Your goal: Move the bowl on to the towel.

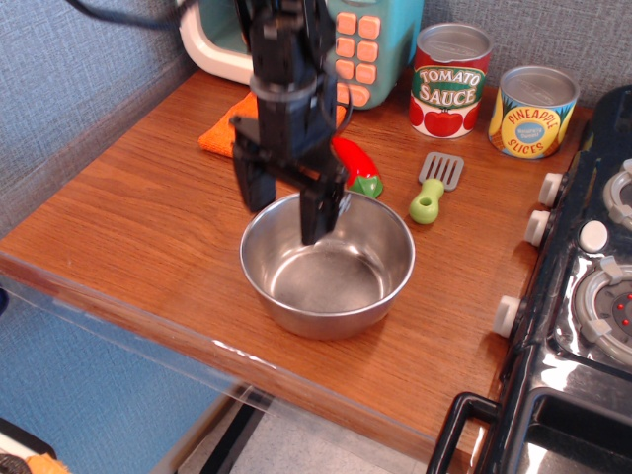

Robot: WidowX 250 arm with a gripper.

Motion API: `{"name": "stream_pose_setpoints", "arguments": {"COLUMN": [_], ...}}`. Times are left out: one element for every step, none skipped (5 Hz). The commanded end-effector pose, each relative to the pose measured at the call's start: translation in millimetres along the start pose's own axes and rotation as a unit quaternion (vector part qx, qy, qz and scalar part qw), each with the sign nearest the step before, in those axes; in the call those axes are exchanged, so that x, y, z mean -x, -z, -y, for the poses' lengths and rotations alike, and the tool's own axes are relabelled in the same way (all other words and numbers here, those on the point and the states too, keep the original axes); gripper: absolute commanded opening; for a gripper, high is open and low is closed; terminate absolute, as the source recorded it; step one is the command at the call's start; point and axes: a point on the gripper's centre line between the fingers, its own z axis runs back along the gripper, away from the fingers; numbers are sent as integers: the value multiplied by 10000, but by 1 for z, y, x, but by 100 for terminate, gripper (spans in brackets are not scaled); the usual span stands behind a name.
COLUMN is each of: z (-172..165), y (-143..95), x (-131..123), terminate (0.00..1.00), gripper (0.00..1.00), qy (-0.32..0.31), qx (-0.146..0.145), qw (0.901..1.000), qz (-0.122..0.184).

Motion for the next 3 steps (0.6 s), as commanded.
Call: {"name": "stream_pose_setpoints", "arguments": {"z": [-7,-7,-8], "y": [12,25,27], "x": [0,1,2], "terminate": [0,0,0], "gripper": [100,0,0], "qy": [-87,-87,-121], "qx": [-144,-58,-55], "qw": [9997,9996,9997], "qz": [-173,-274,-227]}}
